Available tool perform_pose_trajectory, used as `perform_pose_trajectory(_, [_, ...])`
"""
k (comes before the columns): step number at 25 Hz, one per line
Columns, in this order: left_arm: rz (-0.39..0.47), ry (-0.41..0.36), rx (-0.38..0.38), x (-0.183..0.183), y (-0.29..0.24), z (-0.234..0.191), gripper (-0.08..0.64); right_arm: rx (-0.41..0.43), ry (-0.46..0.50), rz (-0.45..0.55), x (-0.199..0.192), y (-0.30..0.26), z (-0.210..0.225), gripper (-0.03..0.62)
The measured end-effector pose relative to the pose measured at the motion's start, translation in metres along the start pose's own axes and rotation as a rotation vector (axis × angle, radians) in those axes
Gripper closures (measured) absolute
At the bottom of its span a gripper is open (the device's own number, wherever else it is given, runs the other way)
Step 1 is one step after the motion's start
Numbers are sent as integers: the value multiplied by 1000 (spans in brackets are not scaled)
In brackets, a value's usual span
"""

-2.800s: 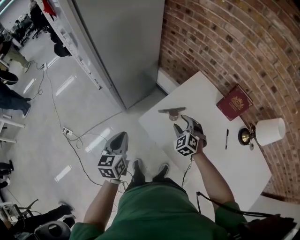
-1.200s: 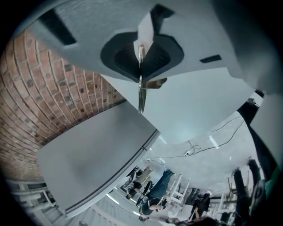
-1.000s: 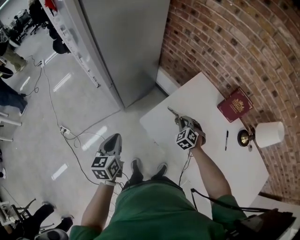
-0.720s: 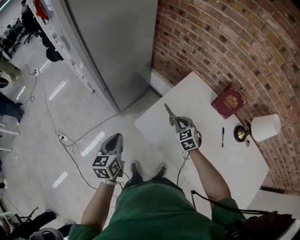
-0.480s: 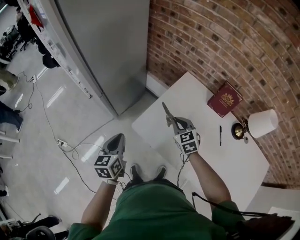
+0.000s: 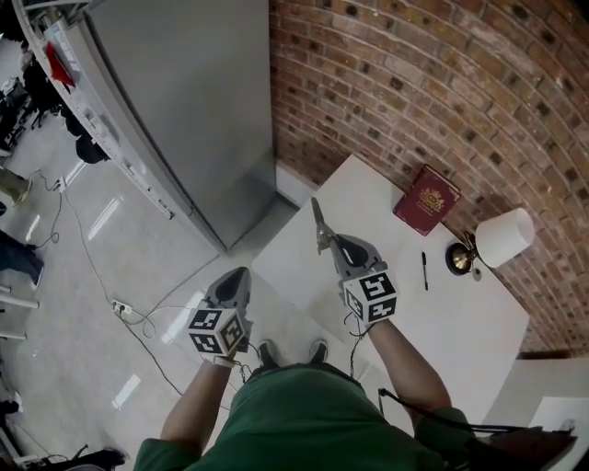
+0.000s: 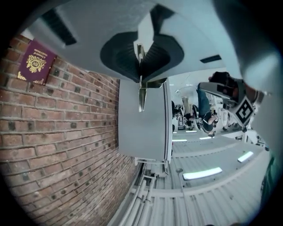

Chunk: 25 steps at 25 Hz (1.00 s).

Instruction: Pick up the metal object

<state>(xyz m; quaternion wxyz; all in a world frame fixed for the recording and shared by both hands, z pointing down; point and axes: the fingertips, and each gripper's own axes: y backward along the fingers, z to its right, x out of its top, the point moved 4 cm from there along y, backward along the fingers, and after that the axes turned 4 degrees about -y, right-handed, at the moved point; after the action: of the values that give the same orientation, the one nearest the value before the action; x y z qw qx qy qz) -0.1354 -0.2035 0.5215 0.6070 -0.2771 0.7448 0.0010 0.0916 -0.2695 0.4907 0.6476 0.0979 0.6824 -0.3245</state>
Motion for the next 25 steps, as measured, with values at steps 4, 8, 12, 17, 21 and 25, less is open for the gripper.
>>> perform_pose_trajectory(4, [43,-9,-29,22,-5,5,548,23,-29,73,27,12,-9,572])
perform_pose_trajectory(8, [88,-10,-57,43,-7,11,548,52,-70,136,48,22,-18,572])
perform_pose_trajectory(12, [111,-8,-83,53,-8,15,548,82,-117,191,64,29,-23,572])
perform_pose_trajectory(17, [93,6,-87,46,-10,14,548,128,-185,240,78,33,-27,572])
perform_pose_trajectory(21, [87,15,-84,42,-9,13,548,170,-283,265,83,36,-26,572])
perform_pose_trajectory(25, [107,13,-84,49,-6,13,548,201,-334,293,91,41,-29,571])
